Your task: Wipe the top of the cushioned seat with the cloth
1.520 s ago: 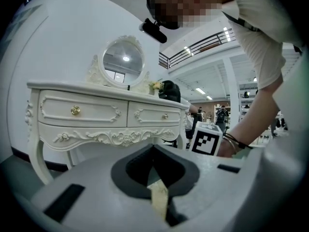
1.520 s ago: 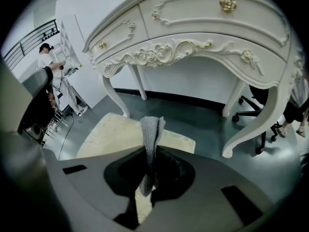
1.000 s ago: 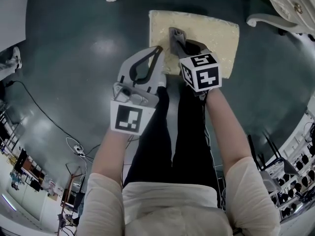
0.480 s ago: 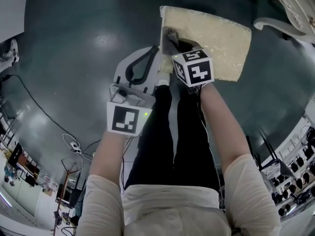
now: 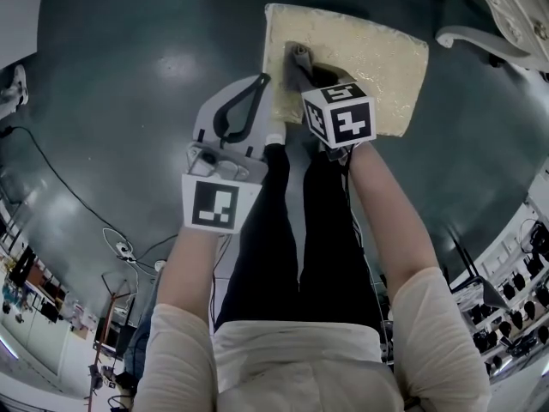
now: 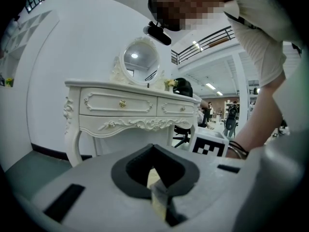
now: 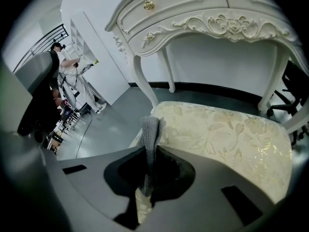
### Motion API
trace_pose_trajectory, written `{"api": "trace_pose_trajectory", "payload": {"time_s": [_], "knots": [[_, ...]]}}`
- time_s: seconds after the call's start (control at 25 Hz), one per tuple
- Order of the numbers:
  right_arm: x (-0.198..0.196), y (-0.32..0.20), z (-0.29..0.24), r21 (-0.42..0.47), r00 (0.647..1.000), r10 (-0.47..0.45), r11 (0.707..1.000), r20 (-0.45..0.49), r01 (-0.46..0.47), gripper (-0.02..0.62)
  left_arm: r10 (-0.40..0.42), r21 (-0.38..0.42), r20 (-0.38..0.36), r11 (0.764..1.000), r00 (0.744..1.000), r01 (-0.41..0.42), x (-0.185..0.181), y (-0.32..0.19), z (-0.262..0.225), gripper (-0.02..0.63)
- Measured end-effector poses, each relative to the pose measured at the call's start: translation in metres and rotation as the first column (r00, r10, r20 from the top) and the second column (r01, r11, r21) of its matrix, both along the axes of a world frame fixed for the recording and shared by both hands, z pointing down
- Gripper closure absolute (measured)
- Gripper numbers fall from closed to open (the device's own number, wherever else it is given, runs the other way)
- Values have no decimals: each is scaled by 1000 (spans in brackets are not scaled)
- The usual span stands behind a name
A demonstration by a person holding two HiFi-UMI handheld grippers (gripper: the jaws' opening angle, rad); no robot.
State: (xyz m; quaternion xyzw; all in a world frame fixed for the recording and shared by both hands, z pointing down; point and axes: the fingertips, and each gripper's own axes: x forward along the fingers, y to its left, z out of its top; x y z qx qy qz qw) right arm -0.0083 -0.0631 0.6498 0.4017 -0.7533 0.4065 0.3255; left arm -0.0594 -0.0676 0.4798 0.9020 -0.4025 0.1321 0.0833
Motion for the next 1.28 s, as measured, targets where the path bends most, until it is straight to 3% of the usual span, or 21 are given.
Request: {"api": "trace_pose_trajectory", "payload": {"time_s": [1.28], "knots": [[203, 42, 7, -12, 992, 107, 994, -64, -108, 566, 139, 9, -11, 990, 990, -139, 181, 30, -2, 604]]}}
